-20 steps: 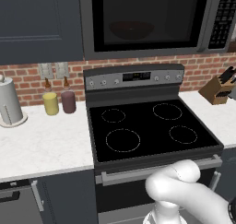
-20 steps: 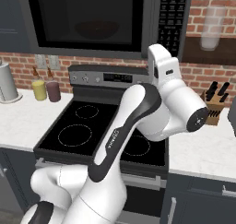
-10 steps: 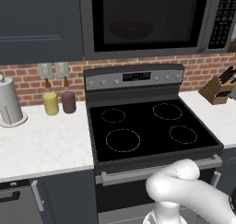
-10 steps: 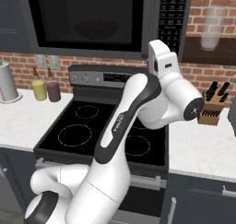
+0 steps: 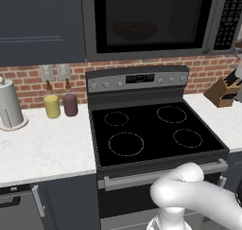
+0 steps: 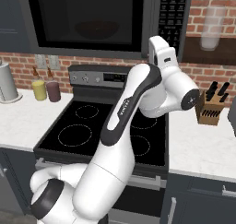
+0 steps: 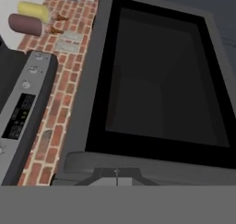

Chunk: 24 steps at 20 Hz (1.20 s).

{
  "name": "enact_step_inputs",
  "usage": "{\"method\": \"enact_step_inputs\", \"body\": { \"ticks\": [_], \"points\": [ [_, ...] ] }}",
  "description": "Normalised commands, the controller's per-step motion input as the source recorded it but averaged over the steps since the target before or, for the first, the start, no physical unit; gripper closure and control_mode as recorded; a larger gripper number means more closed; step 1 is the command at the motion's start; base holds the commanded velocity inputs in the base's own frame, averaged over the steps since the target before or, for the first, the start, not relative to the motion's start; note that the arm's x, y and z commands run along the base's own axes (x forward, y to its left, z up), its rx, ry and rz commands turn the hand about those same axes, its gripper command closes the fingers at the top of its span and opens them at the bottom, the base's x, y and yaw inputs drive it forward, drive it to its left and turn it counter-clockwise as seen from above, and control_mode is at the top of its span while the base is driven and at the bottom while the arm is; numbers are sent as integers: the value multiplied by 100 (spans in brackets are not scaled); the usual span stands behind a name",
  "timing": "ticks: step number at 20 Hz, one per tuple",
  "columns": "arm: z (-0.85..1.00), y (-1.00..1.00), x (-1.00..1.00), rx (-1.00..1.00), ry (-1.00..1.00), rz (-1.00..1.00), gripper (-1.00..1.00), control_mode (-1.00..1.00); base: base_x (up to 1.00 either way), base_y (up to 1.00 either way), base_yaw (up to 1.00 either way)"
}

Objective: Open the microwave, place the bowl with waffle inside the microwave, then close the microwave door and turn it on.

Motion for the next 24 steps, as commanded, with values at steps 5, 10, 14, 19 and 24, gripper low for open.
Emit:
{"method": "enact_step_inputs", "body": {
  "ticks": [5, 10, 14, 19, 24],
  "points": [
    [0, -1, 40, 0, 0, 0, 100, -100, 0, 0, 0],
    [0, -14, 28, 0, 0, 0, 100, -100, 0, 0, 0],
    [0, -26, 19, 0, 0, -2, 100, -100, 0, 0, 0],
    [0, -13, 22, 0, 0, -1, 100, -100, 0, 0, 0],
    [0, 0, 6, 0, -5, 0, 100, -100, 0, 0, 0]
  ]
}}
